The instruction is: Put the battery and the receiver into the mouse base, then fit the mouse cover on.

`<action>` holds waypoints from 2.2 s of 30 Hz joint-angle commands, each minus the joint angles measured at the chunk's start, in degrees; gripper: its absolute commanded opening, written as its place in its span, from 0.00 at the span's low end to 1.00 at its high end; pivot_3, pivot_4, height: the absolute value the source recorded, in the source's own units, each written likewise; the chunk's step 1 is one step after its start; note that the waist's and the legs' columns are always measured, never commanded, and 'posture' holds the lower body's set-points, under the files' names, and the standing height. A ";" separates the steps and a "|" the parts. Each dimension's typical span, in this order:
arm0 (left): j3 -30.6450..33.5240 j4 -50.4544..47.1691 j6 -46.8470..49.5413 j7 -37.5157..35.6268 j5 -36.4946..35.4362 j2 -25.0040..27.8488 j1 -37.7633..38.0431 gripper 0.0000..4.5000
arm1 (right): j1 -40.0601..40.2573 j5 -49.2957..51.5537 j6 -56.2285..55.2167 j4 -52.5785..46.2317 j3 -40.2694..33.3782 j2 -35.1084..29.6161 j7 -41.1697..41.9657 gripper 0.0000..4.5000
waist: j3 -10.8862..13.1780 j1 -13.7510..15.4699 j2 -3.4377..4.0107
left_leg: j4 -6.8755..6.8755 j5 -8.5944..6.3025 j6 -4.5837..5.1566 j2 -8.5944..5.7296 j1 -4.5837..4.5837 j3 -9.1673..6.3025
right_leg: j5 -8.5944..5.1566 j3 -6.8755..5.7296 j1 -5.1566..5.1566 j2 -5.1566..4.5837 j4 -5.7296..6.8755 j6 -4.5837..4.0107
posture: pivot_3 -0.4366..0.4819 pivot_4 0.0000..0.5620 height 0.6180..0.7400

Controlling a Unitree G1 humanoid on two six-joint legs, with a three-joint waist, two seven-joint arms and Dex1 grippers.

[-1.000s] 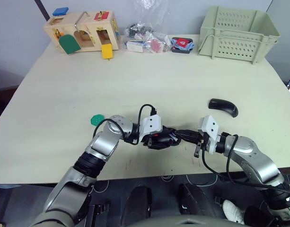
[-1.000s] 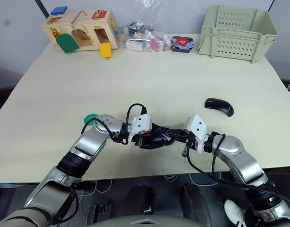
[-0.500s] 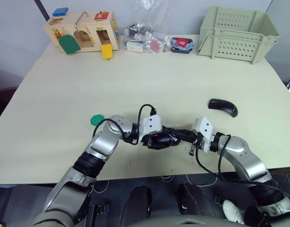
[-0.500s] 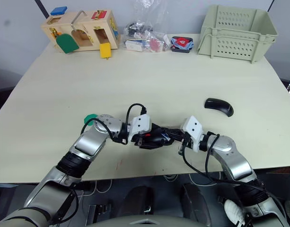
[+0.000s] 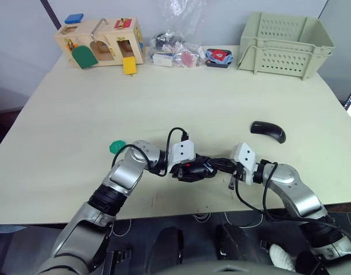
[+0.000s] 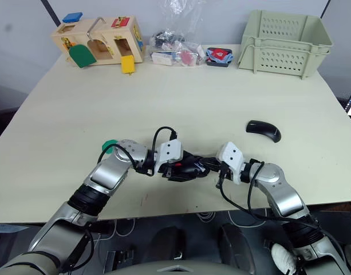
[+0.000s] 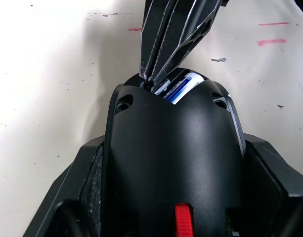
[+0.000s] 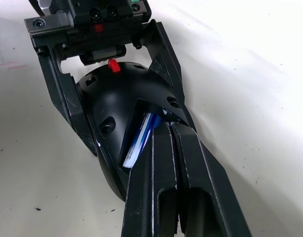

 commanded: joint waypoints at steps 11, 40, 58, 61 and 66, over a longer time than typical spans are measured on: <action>-1.34 1.70 1.07 -0.47 1.36 1.48 1.65 0.66 | 0.88 1.13 -5.28 1.87 -4.46 1.59 -0.33 0.00 | -0.16 0.00 0.02 | -0.01 0.00 0.00 0.04 0.02 -0.01 | 0.00 0.00 0.01 0.04 0.02 0.00 | 0.48 0.27 1.00; -0.70 2.62 -0.25 -1.13 0.03 1.83 1.91 0.66 | 17.51 23.04 -16.85 4.69 -29.92 -12.71 29.50 0.99 | -0.12 0.21 0.03 | -0.01 0.00 0.00 0.03 -0.01 -0.02 | -0.05 -0.01 0.01 0.03 -0.01 -0.08 | 0.48 0.27 1.00; 6.18 3.75 -7.20 -2.62 -7.88 1.18 4.47 0.99 | 16.23 24.44 -17.98 5.84 -30.07 -9.41 32.78 1.00 | -0.06 0.38 0.12 | 0.00 0.00 0.00 0.03 -0.04 -0.01 | -0.04 -0.01 0.00 0.01 -0.01 -0.08 | 0.48 0.27 1.00; 8.64 2.19 -7.68 -3.45 -10.59 1.75 5.24 0.99 | 16.12 24.45 -18.18 6.07 -30.18 -9.12 33.20 1.00 | 0.03 0.48 0.18 | 0.00 0.00 0.00 0.03 -0.05 -0.03 | -0.04 -0.02 -0.01 0.01 -0.01 -0.08 | 0.48 0.27 1.00; 13.26 -0.79 -7.51 -5.33 -15.12 3.70 7.32 0.99 | 16.11 24.40 -18.66 6.53 -30.38 -8.84 33.60 1.00 | 0.06 0.94 0.19 | 0.01 0.00 0.00 0.02 -0.10 -0.02 | -0.05 -0.05 -0.01 -0.05 -0.03 -0.09 | 0.48 0.27 1.00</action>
